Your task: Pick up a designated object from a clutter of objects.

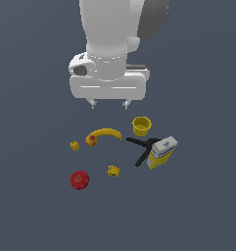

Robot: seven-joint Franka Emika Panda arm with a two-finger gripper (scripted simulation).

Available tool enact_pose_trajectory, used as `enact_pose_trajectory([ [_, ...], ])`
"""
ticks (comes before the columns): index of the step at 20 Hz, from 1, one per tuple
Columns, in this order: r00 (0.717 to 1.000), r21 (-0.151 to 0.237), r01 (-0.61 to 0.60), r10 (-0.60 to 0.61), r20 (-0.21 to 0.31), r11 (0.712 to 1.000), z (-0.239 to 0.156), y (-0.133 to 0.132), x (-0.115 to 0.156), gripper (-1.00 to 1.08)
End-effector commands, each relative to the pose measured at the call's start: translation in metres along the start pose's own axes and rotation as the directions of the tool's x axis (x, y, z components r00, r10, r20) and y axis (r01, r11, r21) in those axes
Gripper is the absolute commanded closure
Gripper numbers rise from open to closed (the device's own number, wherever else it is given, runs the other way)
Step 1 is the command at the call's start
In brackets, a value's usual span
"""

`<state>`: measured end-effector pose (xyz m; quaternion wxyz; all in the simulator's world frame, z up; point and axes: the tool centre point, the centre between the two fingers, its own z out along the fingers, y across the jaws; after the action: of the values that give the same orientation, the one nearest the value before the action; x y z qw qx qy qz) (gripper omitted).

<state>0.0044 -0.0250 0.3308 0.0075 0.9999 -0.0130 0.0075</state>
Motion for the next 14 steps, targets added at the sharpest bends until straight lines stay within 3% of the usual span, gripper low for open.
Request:
enact_pose_trajectory([
  [1, 1.000, -0.001, 0.000, 0.000, -0.001, 1.000, 0.000, 0.000, 0.000, -0.92],
  [14, 0.996, -0.003, -0.090, 0.090, 0.000, 0.996, 0.009, -0.016, 0.008, -0.92],
])
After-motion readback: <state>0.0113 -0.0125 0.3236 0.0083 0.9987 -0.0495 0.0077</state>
